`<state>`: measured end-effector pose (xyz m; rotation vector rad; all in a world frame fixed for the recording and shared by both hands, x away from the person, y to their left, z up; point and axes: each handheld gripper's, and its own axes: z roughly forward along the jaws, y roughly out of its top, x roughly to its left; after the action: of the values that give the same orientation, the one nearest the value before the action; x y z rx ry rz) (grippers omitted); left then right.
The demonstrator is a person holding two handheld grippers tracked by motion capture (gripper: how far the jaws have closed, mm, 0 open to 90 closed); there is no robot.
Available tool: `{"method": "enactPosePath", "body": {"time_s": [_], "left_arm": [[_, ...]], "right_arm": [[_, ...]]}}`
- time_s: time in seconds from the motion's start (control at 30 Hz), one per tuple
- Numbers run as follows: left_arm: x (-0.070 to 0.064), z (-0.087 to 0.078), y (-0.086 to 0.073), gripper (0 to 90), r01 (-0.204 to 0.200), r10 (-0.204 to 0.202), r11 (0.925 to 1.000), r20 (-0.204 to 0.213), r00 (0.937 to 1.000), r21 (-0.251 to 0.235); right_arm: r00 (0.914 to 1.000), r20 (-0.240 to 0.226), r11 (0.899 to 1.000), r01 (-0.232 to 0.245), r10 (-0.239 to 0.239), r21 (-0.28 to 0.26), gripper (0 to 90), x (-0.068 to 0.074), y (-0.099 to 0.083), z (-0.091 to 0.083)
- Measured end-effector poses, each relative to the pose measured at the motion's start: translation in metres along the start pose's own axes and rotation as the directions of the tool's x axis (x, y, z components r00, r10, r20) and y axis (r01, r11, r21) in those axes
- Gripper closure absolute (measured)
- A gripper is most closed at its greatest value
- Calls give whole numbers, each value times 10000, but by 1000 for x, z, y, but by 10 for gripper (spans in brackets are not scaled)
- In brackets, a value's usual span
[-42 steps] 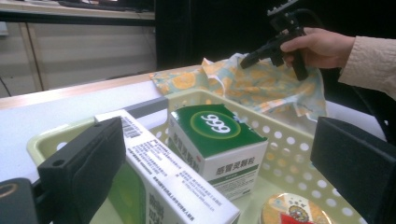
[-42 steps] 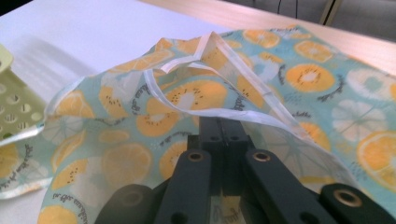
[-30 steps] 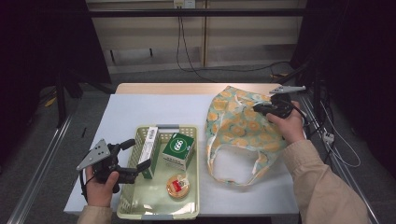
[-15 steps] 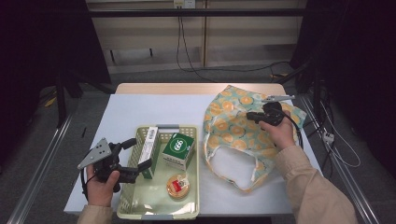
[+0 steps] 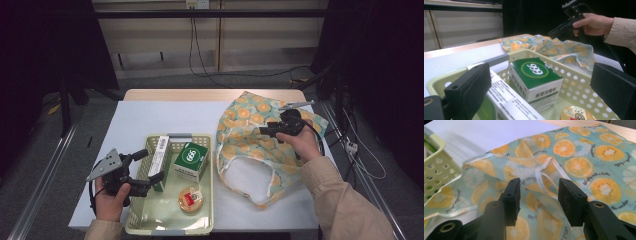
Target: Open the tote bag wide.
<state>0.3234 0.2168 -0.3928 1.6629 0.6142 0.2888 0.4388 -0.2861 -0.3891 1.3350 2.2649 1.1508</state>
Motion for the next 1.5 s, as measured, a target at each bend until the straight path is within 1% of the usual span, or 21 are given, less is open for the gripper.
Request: {"method": "enactPosePath", "body": {"time_s": [0.07,0.17,0.27,0.37,0.43,0.5,0.53,0.63,0.67,0.73,0.8,0.87,0.93,0.97,1.0,1.1,1.17,1.23,1.27,1.37,1.5], "left_arm": [[0,1,0,30,20,-20,10000,10,10000,-5],[-1,1,-1,30,31,-31,10000,31,10000,25],[-1,0,-1,30,24,-24,10000,14,10000,19],[0,0,-2,30,34,-34,10000,-15,10000,29],[0,0,-3,30,50,-49,10000,-30,10000,38],[0,0,-2,30,37,-37,10000,-13,10000,66],[-1,1,-2,30,45,-45,10000,-2,10000,47],[-1,2,-2,30,24,-23,10000,-13,10000,64],[-1,1,-2,30,20,-20,10000,14,10000,67],[-1,1,-1,30,-3,3,10000,-5,10000,75],[-1,0,0,30,24,-24,10000,-33,10000,3],[-1,-1,0,30,-10,10,10000,-31,10000,6],[-1,-1,1,30,16,-16,10000,-11,10000,-5],[-1,0,2,30,27,-27,10000,-5,10000,1],[-1,-1,2,30,26,-26,10000,38,10000,43],[-3,1,5,30,-17,16,10000,114,9999,29],[-4,3,7,30,-54,53,10000,185,9998,44],[-5,4,9,30,-210,206,9995,185,9996,253],[-5,5,10,30,-179,173,9995,219,9996,269],[-4,4,13,30,-78,72,9997,268,9996,234],[0,2,18,30,7,-14,9995,239,9997,303]], "right_arm": [[9994,91,9995,320,-320,73,518,0,-3,-1],[9987,47,9987,504,-504,122,499,-3,-14,2],[9975,50,9963,698,-702,496,474,-8,-30,9],[9969,138,9936,759,-773,833,448,-12,-47,17],[9962,171,9910,826,-849,1054,456,-13,-57,21],[9946,364,9886,918,-967,1196,470,-14,-63,23],[9944,391,9896,936,-984,1095,486,-14,-65,22],[9909,619,9878,1127,-1198,1078,593,-16,-67,21],[9893,752,9870,1165,-1252,1105,650,-16,-67,21],[9901,746,9883,1106,-1188,1052,759,-17,-66,21],[9919,790,9904,913,-997,1036,856,-20,-66,21],[9943,692,9921,741,-813,1011,891,-21,-65,22],[9946,744,9915,642,-729,1133,900,-21,-62,22],[9929,838,9904,748,-849,1166,900,-20,-59,21],[9914,949,9912,798,-900,1058,900,-19,-55,18],[9947,902,9984,481,-504,280,900,-20,-38,4],[9942,1013,9992,376,-358,-158,900,-22,-26,-6],[9934,1124,9984,286,-230,-489,900,-24,-15,-15],[9932,1159,9977,215,-139,-645,900,-26,-11,-18],[9923,1237,9948,76,51,-1018,900,-28,-1,-25],[9910,1333,9926,58,105,-1217,900,-30,7,-28]]}}
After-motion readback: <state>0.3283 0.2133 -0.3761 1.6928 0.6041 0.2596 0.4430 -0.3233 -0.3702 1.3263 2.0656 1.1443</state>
